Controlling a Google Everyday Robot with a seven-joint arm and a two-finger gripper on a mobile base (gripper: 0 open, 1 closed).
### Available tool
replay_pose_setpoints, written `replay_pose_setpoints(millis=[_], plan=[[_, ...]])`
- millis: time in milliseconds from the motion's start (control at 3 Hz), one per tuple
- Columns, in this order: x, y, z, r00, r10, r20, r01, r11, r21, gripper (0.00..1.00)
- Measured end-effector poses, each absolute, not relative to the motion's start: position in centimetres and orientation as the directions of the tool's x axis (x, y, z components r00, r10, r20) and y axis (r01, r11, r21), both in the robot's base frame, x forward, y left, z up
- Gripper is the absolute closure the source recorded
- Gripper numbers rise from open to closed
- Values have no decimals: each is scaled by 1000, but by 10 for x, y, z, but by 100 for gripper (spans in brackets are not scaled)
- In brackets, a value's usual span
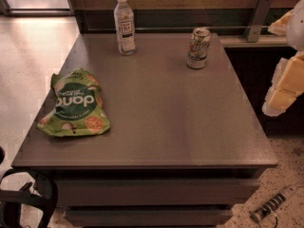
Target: Knock 7up can over
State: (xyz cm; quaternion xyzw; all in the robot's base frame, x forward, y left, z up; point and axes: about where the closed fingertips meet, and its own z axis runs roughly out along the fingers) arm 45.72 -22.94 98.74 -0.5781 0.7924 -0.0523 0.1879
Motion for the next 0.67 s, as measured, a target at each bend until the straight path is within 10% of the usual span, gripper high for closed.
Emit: replay_pose_setpoints(millis=[667], plan=[[550,-241,992,-320,-820,-474,-781,511,-358,0]])
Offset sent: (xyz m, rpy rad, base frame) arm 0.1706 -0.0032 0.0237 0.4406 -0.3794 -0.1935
